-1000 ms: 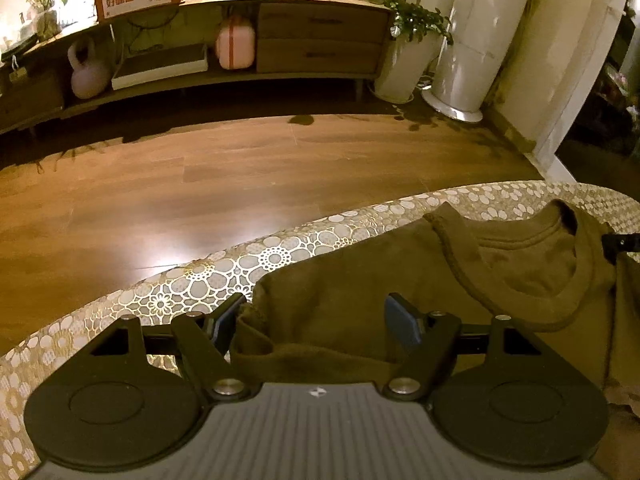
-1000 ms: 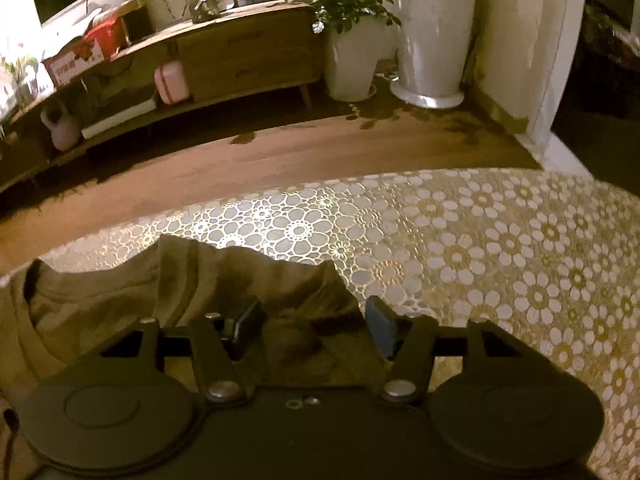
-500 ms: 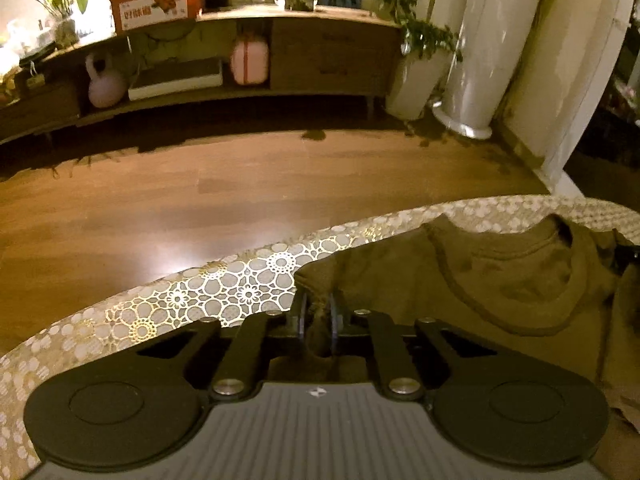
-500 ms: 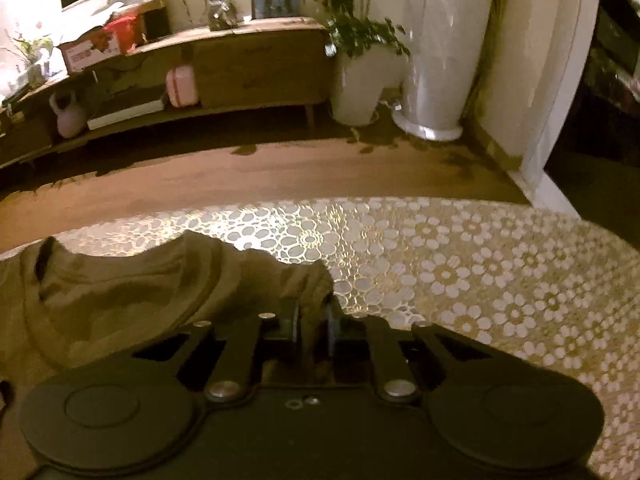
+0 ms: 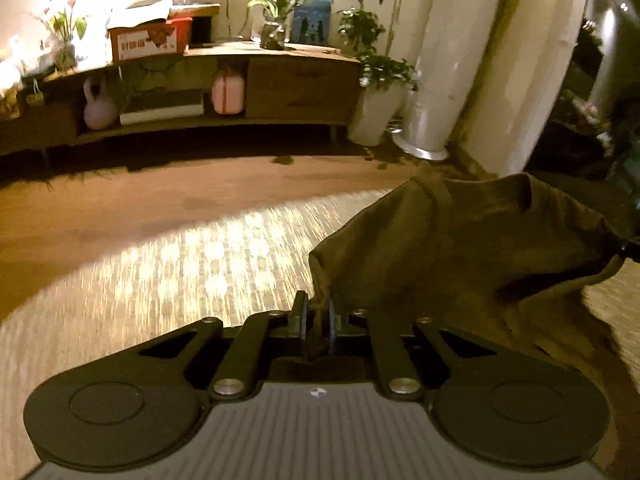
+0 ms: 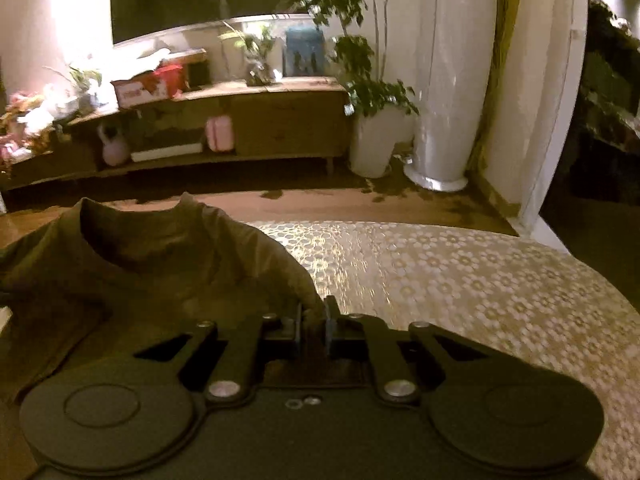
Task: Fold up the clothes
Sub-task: 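Grasp the hem with the left gripper while the right gripper holds its hem corner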
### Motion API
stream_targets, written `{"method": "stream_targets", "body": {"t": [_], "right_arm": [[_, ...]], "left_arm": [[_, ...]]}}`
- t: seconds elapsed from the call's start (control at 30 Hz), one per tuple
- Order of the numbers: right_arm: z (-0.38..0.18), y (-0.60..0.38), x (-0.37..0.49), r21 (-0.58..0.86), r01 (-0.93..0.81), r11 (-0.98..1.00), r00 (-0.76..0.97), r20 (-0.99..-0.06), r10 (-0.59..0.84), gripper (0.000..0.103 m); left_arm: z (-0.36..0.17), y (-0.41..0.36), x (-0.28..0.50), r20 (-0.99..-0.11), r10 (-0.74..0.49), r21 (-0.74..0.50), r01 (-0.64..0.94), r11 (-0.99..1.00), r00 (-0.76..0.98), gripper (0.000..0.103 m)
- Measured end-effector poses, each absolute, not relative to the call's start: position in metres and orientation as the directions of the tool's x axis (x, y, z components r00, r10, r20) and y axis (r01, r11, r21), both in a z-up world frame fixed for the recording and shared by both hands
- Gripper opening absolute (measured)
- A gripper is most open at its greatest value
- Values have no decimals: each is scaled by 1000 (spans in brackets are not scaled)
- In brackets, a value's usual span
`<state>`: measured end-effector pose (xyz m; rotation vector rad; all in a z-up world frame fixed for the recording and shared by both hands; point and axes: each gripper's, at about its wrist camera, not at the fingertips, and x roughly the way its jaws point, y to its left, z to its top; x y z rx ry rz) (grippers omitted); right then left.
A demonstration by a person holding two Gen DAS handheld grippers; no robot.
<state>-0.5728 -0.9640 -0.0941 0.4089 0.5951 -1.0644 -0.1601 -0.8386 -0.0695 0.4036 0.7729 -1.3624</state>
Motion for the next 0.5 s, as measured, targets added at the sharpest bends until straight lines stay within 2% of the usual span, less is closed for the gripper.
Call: {"method": "stream_targets", "body": {"t": [0.2, 0.5], "right_arm": [[-92, -872, -640, 115, 890, 442, 413, -615, -672, 103], [-156, -775, -693, 186, 891, 414, 421, -679, -601, 103]], "left_arm": [[-76, -737, -161, -706, -707, -239, 952, 192, -35, 8], [-126, -645, -196, -762, -642, -282, 934, 219, -79, 8]]}}
